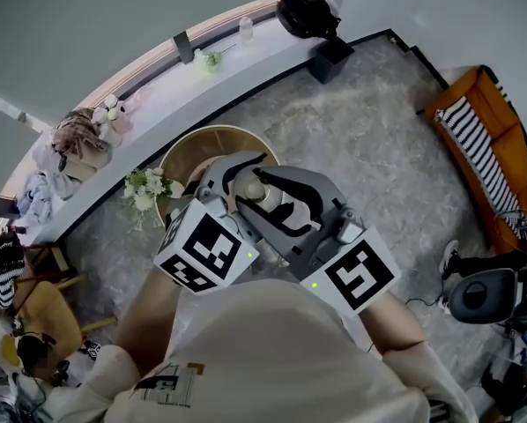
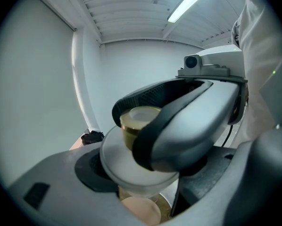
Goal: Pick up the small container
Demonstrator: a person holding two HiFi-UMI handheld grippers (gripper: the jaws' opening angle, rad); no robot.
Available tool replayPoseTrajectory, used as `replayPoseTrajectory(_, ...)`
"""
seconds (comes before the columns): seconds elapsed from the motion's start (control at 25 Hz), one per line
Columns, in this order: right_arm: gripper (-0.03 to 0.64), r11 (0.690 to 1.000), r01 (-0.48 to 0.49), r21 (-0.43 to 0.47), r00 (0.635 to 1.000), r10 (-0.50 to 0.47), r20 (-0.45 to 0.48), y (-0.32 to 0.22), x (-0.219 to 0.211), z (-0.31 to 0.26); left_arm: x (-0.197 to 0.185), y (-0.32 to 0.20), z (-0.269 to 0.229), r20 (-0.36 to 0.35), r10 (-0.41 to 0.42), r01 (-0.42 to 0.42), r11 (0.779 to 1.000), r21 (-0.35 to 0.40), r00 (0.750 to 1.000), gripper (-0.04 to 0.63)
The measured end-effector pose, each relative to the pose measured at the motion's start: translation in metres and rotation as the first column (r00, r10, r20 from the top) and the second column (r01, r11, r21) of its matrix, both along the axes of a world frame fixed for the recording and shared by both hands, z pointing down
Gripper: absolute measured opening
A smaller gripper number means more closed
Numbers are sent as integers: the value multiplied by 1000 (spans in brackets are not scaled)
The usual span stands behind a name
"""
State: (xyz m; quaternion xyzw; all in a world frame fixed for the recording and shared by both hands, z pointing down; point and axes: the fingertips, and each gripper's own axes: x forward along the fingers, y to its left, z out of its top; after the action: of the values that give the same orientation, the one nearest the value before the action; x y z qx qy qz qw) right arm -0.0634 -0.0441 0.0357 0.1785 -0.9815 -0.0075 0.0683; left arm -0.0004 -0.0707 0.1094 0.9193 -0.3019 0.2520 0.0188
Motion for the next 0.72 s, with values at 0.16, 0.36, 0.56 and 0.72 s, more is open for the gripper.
replayPoseTrajectory(0.16,141,1000,7,-8,1000,-7,0,2,1,0,0,2,1,8,2,-1,1000,-9,1000,344)
replayPoseTrajectory(0.36,141,1000,14,-21,1000,-14,0,8,0,1,1,9,2,6,4,-4,1000,-20,1000,344)
replayPoseTrajectory(0.56,141,1000,15,-26,1000,-15,-2,12,3,4,3,14,6,5,3,-3,1000,-26,1000,344)
replayPoseTrajectory(0.72,141,999,13,-31,1000,-13,-7,8,0,1,1,10,2,-2,8,-8,1000,-27,1000,344)
